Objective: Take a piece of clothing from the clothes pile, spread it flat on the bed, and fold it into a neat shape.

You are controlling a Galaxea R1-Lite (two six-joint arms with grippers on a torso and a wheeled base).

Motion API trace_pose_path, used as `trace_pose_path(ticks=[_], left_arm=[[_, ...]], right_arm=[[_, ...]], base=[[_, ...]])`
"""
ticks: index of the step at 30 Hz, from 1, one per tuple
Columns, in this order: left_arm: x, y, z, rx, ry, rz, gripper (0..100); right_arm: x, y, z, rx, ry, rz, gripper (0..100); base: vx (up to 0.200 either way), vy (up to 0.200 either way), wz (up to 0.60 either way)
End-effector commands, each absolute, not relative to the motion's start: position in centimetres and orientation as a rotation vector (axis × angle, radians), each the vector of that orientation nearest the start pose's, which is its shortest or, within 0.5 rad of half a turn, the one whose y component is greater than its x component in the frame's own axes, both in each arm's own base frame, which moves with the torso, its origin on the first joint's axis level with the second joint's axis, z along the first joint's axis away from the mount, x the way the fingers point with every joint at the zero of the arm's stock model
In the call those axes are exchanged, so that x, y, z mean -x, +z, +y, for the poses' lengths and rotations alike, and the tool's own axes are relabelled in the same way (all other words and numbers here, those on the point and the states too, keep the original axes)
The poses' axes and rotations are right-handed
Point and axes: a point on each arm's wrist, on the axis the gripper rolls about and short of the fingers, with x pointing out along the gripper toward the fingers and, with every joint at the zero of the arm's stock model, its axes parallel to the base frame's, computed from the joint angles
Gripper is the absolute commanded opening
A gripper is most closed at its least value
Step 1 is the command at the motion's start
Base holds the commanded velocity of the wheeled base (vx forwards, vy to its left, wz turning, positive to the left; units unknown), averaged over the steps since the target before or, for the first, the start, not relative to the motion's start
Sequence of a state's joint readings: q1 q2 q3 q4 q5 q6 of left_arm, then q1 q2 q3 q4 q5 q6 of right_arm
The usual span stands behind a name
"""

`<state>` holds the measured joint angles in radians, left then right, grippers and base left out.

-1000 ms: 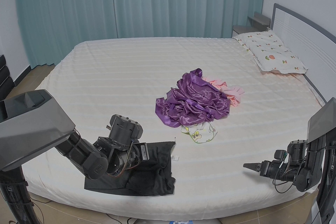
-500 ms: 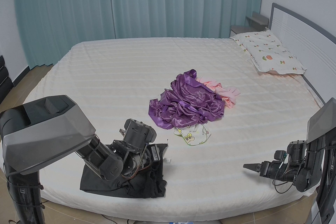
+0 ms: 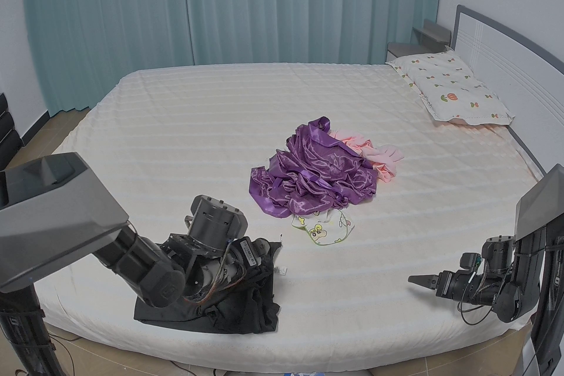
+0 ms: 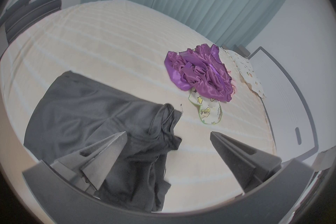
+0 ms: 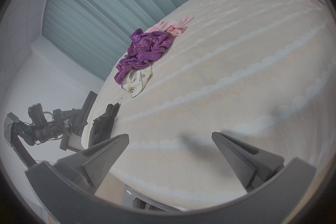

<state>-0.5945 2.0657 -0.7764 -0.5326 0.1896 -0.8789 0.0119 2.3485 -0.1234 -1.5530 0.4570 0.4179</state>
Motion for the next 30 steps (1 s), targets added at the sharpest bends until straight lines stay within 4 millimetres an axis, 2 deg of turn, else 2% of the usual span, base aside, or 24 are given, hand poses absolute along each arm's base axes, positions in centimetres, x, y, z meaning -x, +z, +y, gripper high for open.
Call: trace_pose_path(ticks=[1, 3, 9, 16, 21, 25, 26, 27, 28, 30], left_arm=[[-24.9, 5.9, -15.4, 0.660, -0.040, 0.878, 100], [-24.1, 5.4, -14.4, 0.684, -0.034, 0.916, 100], [-23.9, 3.9, -13.2, 0.699, 0.004, 0.916, 100], [-24.7, 4.4, -12.4, 0.742, 0.030, 0.871, 100], [-25.1, 4.5, -11.5, 0.774, 0.068, 0.852, 100], [-26.1, 4.5, -9.8, 0.809, 0.118, 0.832, 100], [-26.1, 4.5, -9.8, 0.809, 0.118, 0.832, 100], [-26.4, 4.4, -9.0, 0.825, 0.135, 0.826, 100], [-26.4, 4.4, -9.0, 0.826, 0.135, 0.826, 100], [-26.6, 4.6, -8.2, 0.852, 0.136, 0.827, 100]], right_arm=[[-24.3, -3.2, 1.3, -0.541, 0.315, 0.735, 100], [-24.3, -3.2, 1.3, -0.543, 0.315, 0.736, 100], [-24.3, -2.9, 1.6, -0.537, 0.325, 0.725, 100], [-24.6, -2.2, 2.9, -0.509, 0.353, 0.699, 100], [-25.7, -1.2, 5.3, -0.527, 0.340, 0.637, 100], [-26.5, -0.5, 7.6, -0.506, 0.359, 0.602, 100], [-26.5, -0.5, 7.6, -0.506, 0.359, 0.602, 100], [-26.9, -0.4, 8.8, -0.482, 0.346, 0.601, 100], [-26.9, -0.4, 9.0, -0.480, 0.346, 0.600, 100], [-27.9, 0.2, 10.9, -0.447, 0.316, 0.581, 100]], base=[[-0.200, 0.000, 0.00], [-0.200, 0.000, 0.00], [0.000, 0.000, 0.00], [0.000, 0.000, 0.00], [0.000, 0.000, 0.00], [0.000, 0.200, 0.00], [0.000, 0.200, 0.00], [0.000, 0.200, 0.00], [0.000, 0.200, 0.00], [0.000, 0.200, 0.00]])
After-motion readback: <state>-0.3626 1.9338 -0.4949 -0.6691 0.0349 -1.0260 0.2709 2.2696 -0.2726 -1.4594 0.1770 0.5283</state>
